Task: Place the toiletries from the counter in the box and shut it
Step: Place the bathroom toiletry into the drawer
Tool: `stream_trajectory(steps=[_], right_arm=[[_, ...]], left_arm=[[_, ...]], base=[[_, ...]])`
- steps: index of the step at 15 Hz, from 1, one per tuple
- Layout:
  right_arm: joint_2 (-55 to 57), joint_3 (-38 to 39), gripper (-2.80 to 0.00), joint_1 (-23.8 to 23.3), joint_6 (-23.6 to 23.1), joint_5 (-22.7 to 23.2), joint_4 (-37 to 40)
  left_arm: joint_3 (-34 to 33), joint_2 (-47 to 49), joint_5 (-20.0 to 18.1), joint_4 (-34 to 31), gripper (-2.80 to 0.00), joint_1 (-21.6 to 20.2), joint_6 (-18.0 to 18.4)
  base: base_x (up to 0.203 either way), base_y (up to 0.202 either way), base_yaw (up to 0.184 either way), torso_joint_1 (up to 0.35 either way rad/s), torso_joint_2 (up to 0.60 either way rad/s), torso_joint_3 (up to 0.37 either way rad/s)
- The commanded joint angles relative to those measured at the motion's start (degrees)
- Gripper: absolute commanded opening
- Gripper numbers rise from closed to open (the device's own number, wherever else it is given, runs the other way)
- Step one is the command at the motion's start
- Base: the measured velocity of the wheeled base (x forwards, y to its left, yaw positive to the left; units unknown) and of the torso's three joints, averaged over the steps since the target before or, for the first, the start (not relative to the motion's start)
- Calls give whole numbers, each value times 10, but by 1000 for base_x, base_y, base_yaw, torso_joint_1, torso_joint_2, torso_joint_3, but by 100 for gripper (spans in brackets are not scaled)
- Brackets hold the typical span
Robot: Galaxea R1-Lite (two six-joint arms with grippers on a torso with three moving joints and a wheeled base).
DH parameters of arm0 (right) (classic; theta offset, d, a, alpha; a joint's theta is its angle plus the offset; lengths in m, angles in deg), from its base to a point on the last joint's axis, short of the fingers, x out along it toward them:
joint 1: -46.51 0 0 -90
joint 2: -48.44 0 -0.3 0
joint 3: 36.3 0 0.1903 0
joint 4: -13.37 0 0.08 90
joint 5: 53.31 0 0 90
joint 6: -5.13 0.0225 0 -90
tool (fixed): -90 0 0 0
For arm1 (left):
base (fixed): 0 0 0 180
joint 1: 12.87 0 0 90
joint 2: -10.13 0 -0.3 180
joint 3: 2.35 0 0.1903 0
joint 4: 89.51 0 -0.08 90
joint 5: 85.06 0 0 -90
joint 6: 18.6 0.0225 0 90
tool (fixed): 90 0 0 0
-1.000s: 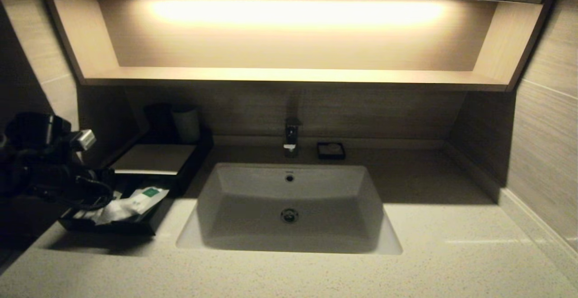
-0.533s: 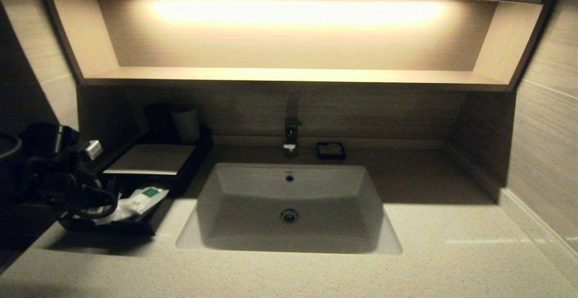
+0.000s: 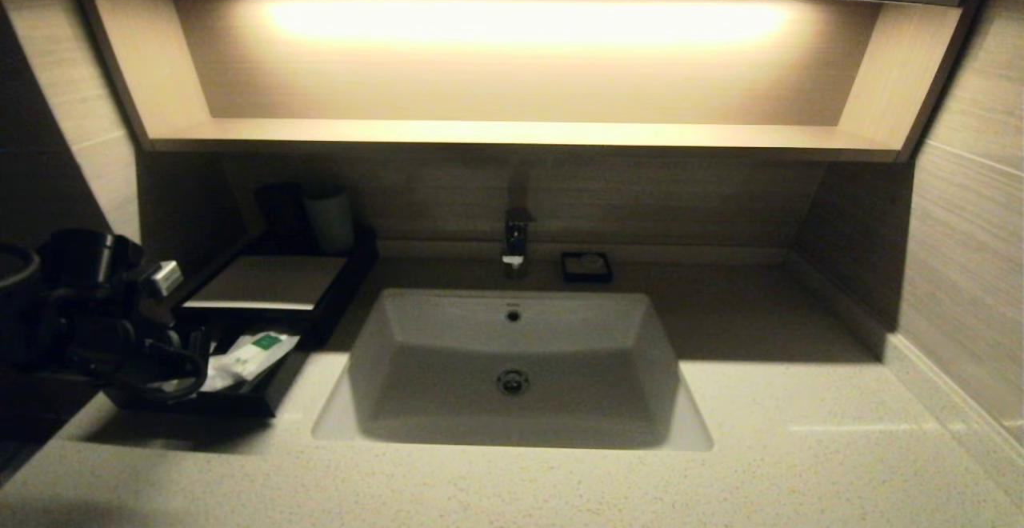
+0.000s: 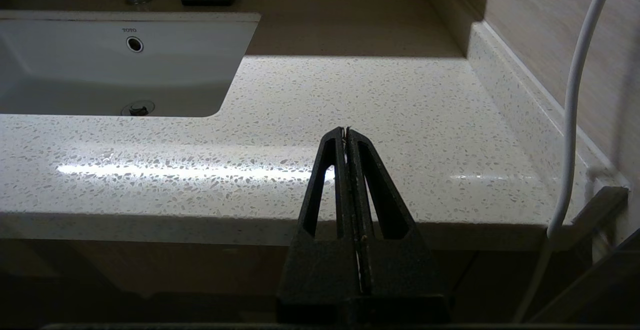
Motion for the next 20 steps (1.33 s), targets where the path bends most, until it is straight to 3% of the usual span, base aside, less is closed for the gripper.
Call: stream_trajectory(steps=[1,9,20], right_arm=[[-1,1,-280,0,0,0,0],[-1,1,-280,0,0,0,0],[-1,1,-280,0,0,0,0]], left_arm=[[-4,-5,1,0,-280,2,0],[-22,-27,2,0,-280,3,2],[-8,24,4,10,-280,2,-1]], base=[[0,0,0,0,0,0],[0,0,0,0,0,0],[0,0,0,0,0,0]])
